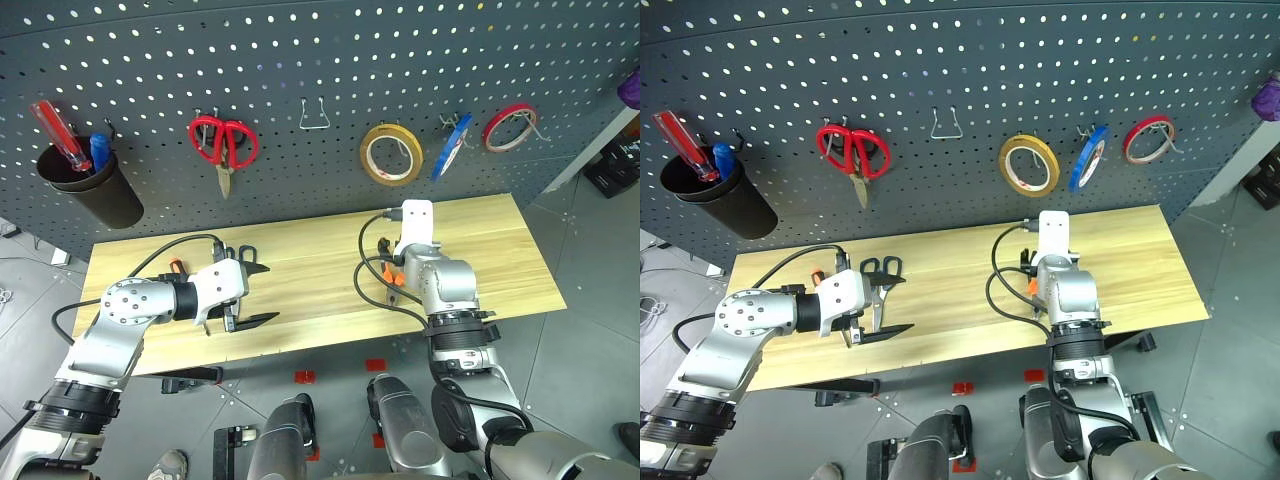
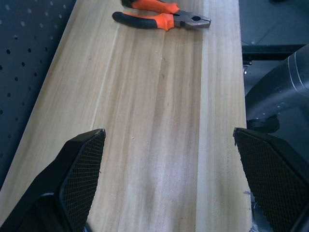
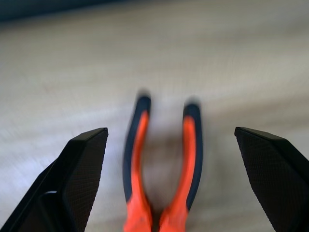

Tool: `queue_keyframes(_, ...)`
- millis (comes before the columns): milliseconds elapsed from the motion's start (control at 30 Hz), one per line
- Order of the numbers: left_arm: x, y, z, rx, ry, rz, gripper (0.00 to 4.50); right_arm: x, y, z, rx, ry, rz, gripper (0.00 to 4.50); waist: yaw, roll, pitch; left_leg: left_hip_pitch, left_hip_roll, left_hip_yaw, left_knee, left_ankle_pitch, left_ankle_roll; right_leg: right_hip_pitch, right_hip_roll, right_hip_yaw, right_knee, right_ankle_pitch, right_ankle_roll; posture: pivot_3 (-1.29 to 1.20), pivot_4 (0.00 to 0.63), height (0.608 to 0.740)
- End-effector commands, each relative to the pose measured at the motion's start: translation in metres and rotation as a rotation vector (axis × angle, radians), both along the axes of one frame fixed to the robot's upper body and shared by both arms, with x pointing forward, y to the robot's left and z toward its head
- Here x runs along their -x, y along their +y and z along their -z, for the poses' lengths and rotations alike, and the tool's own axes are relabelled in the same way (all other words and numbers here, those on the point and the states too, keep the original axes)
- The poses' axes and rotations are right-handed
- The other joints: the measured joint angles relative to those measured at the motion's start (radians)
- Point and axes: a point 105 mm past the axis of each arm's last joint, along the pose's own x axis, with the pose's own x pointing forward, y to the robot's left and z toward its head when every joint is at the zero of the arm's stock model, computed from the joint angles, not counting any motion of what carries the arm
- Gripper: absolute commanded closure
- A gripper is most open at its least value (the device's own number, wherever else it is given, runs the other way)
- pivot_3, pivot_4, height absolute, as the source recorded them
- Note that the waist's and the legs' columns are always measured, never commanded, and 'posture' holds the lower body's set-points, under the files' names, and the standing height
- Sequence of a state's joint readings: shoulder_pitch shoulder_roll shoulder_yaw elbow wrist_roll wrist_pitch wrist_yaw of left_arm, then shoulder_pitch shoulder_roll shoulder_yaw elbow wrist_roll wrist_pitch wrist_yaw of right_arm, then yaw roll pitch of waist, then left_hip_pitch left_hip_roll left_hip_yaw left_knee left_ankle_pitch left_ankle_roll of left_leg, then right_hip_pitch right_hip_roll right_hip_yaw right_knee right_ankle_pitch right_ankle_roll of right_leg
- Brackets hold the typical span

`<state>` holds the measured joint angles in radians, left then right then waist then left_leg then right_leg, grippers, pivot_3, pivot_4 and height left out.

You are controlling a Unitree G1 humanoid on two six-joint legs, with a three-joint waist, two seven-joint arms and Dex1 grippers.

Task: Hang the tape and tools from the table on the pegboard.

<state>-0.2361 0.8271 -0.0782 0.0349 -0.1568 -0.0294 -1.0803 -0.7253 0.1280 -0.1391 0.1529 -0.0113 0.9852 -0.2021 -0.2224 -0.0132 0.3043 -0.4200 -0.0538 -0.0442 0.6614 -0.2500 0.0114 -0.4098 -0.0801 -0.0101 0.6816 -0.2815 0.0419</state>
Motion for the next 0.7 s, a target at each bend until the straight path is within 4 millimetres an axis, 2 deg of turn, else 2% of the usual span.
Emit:
queue_keyframes(33,0.002,0.000,-0.007,0.009,-0.033,0.006,0.03,0.016,0.021,0.006,-0.067,0.055,-0.055,0.01,0.000,0.000,0.000,0.000,0.000,0.000,0.000,0.000,0.000,0.000,0.000,0.000,0.000,0.000,0.000,-0.33,0.280,0.740)
queue_keyframes(400,0.001,0.001,-0.006,0.004,-0.028,0.006,0.03,0.022,0.030,0.042,-0.032,0.160,-0.067,0.01,0.000,0.000,0.000,0.000,0.000,0.000,0.000,0.000,0.000,0.000,0.000,0.001,0.000,0.000,0.000,-0.33,0.273,0.740)
queue_keyframes(700,0.002,-0.003,-0.007,0.019,-0.018,0.015,0.03,0.019,0.035,0.065,0.000,0.207,-0.072,0.01,-0.001,-0.001,-0.001,0.000,0.000,0.001,0.000,0.000,0.000,0.000,0.000,0.000,0.000,0.000,0.000,-0.33,0.273,0.740)
